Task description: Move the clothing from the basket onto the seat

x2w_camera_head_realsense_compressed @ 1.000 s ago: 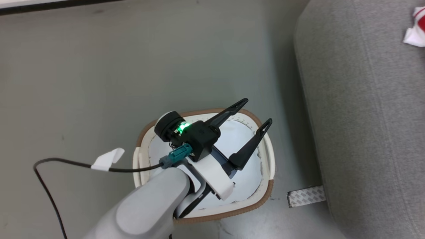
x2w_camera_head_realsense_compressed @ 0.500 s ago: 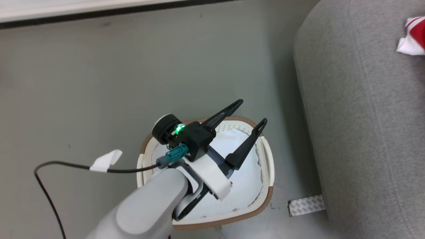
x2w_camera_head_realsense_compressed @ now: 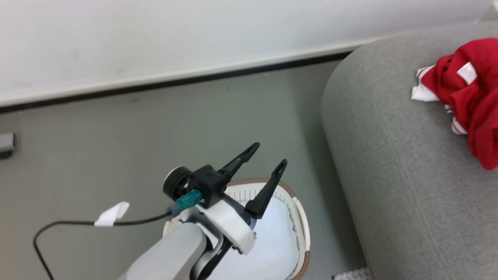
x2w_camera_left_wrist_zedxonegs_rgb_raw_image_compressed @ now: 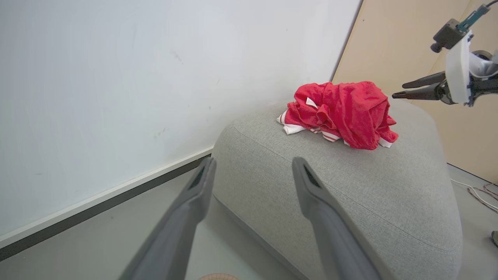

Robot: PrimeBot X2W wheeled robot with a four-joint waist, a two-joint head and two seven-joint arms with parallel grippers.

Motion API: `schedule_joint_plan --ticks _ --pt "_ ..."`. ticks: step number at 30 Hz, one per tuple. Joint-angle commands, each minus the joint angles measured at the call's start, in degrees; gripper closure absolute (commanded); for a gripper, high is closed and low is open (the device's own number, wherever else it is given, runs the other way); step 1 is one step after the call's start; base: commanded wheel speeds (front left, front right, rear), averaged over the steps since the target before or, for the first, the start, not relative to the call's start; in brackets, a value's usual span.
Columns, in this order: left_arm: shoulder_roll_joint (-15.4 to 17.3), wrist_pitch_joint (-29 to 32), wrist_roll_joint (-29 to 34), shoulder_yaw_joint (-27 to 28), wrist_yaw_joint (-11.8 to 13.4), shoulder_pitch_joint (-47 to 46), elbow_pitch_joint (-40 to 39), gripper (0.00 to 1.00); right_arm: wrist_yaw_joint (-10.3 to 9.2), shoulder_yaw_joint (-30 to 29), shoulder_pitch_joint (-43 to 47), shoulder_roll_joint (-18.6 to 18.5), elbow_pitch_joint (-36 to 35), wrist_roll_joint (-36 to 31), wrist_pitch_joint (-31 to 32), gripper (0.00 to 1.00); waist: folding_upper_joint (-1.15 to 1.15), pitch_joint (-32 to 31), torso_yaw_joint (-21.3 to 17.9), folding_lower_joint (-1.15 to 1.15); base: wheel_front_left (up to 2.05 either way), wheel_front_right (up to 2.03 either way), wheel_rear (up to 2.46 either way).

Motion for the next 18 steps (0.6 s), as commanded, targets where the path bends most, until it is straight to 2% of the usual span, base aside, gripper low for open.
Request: schedule_joint_plan --ticks 1,8,18 --pt "0.6 -0.2 -0.6 0.7 0.4 1.7 -0.2 0.0 -0.1 1.3 1.0 -1.5 -1.9 1.6 -0.1 0.0 0.0 -4.1 -0.4 0.0 0.0 0.0 0.0" --pt "2.3 -0.2 -1.5 5.5 2.7 6.2 -3.1 0.0 -0.1 2.8 1.4 -3.5 -9.2 4.5 -5.4 0.0 0.0 -10.7 1.5 0.0 0.0 0.0 0.0" --pt "4.9 -0.2 -2.7 15.1 6.1 15.1 -6.6 0.0 -0.1 -1.7 7.1 2.1 -15.0 3.0 -16.3 0.0 0.0 -16.7 6.3 0.0 0.0 0.0 0.0"
